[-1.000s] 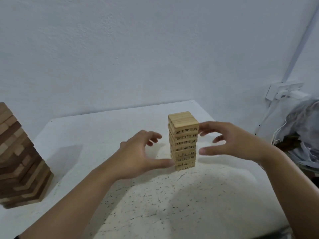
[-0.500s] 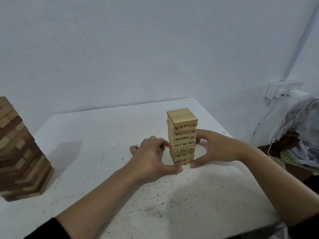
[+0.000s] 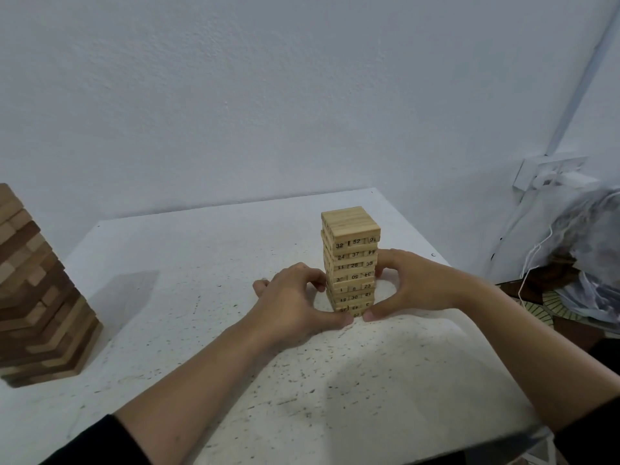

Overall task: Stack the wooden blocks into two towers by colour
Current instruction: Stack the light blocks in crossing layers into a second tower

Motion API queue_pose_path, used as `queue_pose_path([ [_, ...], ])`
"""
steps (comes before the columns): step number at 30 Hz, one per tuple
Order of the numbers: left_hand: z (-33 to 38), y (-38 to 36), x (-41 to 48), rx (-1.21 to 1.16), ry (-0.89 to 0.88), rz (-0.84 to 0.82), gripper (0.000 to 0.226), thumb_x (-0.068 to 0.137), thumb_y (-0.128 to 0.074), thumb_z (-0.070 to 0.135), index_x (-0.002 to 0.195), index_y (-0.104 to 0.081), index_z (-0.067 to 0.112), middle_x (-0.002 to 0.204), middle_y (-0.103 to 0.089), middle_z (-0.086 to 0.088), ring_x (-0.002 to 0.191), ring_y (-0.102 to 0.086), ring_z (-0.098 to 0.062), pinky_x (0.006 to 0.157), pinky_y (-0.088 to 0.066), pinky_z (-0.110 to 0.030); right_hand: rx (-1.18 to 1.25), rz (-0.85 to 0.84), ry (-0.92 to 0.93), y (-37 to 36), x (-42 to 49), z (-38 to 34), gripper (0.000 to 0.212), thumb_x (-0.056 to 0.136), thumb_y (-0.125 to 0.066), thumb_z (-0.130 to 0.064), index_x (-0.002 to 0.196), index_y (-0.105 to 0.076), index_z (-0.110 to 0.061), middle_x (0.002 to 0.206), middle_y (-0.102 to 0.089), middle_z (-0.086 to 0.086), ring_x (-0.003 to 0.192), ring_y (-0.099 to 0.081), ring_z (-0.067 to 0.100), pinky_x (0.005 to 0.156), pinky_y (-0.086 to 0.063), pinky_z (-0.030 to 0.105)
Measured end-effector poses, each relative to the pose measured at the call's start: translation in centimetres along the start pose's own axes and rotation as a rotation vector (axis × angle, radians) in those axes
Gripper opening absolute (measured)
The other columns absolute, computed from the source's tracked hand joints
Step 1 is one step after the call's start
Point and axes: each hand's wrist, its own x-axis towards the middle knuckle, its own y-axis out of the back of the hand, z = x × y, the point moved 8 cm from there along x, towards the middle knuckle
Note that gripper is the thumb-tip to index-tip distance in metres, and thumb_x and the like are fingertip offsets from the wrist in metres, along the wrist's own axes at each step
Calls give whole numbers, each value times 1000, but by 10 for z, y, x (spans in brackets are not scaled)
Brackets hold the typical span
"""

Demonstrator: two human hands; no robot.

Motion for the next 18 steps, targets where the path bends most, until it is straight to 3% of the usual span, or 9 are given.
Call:
queue_pose_path([
  [2,-3,0,3,16,4,-8,65,58,-80,74,113,-64,44,112,-57,24,112,-39,-7,80,-27,-22,4,-4,3,0,-1,-2,68,65,-85,-61,126,-60,-44,129,-55,-26,123,-50,3,108,-44,40],
  [5,-3,-2,6,5,-25,-17,63,55,-80,75,110,-66,48,107,-61,24,112,-46,-10,81,-24,-19,7,-2,22,1,-2,-5,64,69,-87,-55,126,-62,-43,129,-56,-25,122,-51,3,107,-45,38],
  [12,-4,-1,11,-7,-32,4,62,49,-79,78,102,-68,49,102,-64,25,111,-50,-15,75,-23,-20,14,9,43,0,-2,-8,66,65,-83,-62,125,-63,-43,127,-57,-25,118,-53,4,105,-46,41],
  [18,-2,7,9,6,-29,0,52,61,-87,66,106,-72,45,79,-60,24,91,-52,-9,90,-40,-39,1,35,41,-2,-2,-12,65,65,-82,-63,124,-62,-43,125,-57,-26,116,-53,4,104,-46,40],
])
